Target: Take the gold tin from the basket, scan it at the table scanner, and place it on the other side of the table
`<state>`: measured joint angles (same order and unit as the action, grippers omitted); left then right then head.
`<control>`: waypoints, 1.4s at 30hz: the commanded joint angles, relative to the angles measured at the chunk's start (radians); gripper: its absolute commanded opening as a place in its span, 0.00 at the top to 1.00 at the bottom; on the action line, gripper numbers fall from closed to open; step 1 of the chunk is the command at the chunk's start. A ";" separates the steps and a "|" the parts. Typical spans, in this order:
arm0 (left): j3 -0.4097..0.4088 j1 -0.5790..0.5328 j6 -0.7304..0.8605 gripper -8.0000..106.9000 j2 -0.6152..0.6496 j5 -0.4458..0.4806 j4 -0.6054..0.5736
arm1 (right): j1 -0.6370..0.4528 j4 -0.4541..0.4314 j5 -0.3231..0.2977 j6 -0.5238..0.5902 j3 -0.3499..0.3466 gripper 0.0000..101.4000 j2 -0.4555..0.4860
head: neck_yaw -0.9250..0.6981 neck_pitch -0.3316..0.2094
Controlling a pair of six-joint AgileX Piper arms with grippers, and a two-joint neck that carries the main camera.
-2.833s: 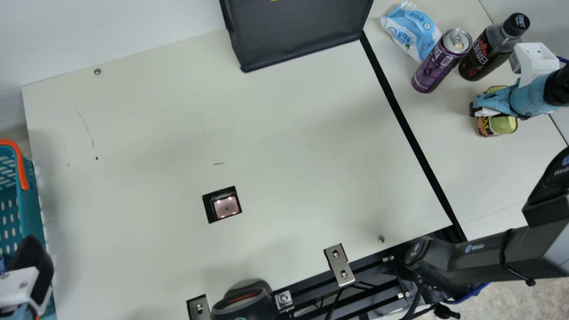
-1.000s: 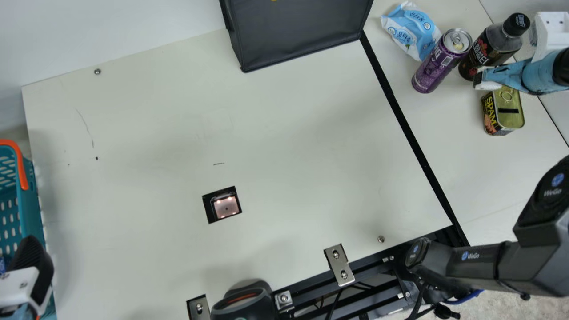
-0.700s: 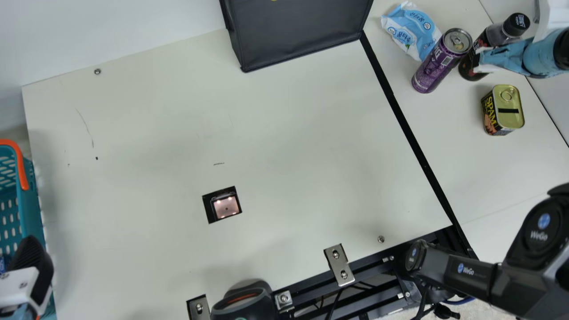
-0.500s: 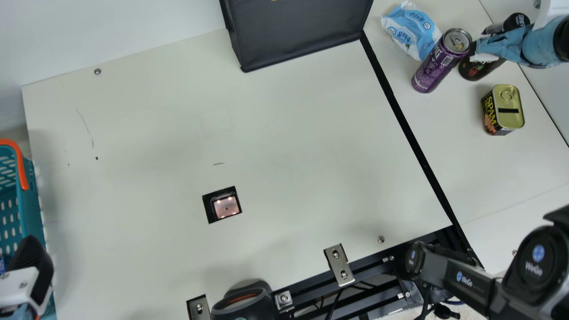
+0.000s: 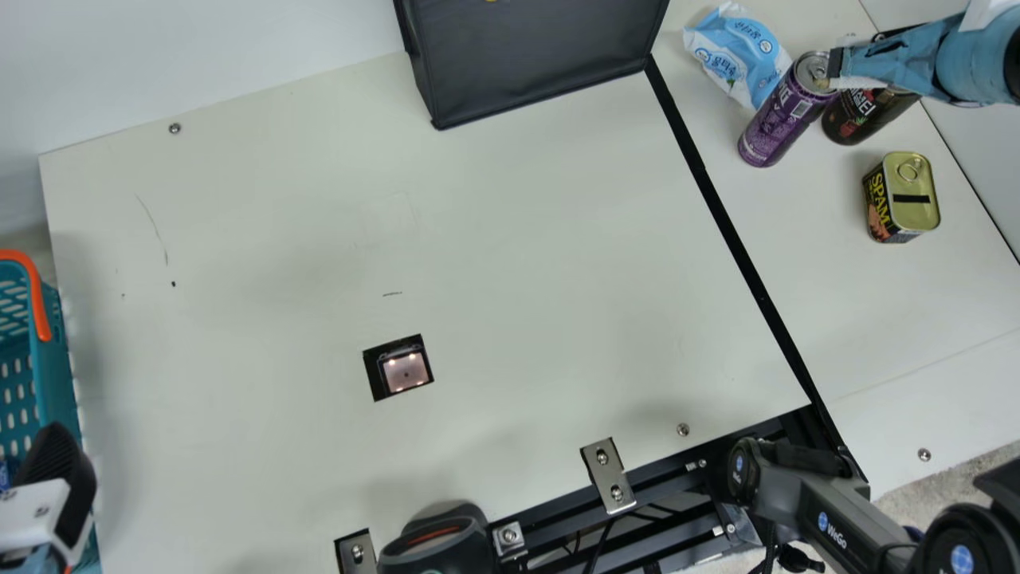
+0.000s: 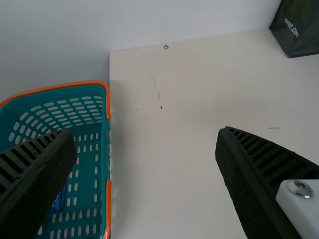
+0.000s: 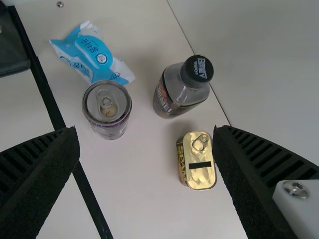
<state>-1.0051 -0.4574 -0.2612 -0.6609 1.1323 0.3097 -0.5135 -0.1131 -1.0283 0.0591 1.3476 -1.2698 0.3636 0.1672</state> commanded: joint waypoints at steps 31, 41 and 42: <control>-0.198 0.429 0.261 0.15 -0.095 0.079 -0.335 | 0.521 0.102 -0.194 -0.059 -0.130 0.06 0.524 | -0.336 -0.029; -0.198 0.429 0.261 0.15 -0.095 0.079 -0.335 | 0.525 0.102 -0.194 -0.059 -0.130 0.06 0.533 | -0.336 -0.029; -0.198 0.429 0.261 0.15 -0.095 0.079 -0.335 | 0.525 0.102 -0.194 -0.059 -0.130 0.06 0.533 | -0.336 -0.029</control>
<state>-1.2032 -0.0288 0.0000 -0.7556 1.2113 -0.0248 0.0120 -0.0113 -1.2225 0.0000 1.2176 -0.7370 0.0291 0.1687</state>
